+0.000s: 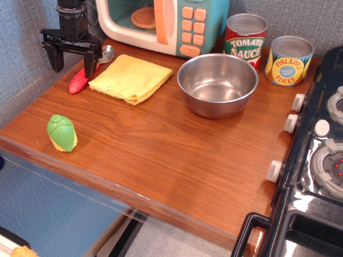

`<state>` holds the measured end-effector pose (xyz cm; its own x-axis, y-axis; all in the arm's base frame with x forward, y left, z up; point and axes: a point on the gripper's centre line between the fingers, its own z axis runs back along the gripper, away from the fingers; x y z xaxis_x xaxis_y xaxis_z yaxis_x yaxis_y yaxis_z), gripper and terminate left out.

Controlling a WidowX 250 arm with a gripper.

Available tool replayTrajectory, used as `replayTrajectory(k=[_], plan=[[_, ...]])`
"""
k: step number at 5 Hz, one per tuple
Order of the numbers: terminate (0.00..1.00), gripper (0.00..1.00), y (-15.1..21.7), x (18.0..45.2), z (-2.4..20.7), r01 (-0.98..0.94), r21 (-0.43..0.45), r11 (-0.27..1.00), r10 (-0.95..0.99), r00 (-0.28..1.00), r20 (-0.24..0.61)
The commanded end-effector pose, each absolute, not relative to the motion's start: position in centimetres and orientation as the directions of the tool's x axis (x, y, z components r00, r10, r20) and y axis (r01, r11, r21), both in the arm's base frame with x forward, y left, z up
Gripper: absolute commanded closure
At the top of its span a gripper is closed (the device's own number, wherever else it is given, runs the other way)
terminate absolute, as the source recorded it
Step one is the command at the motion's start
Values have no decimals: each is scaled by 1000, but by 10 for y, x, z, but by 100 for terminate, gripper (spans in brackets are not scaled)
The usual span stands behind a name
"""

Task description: Place the spoon to the right of the green object

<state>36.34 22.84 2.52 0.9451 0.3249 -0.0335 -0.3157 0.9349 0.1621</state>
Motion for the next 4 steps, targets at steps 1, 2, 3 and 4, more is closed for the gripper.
replayTrajectory(k=[1,2,3,4], plan=[[0,0,235,368,33,-318,182,930,328,945,-22],[0,0,237,369,31,-326,175,929,335,942,-24],[0,100,239,368,28,-348,169,922,357,934,-20],[0,100,241,366,29,-357,163,920,363,932,-13]])
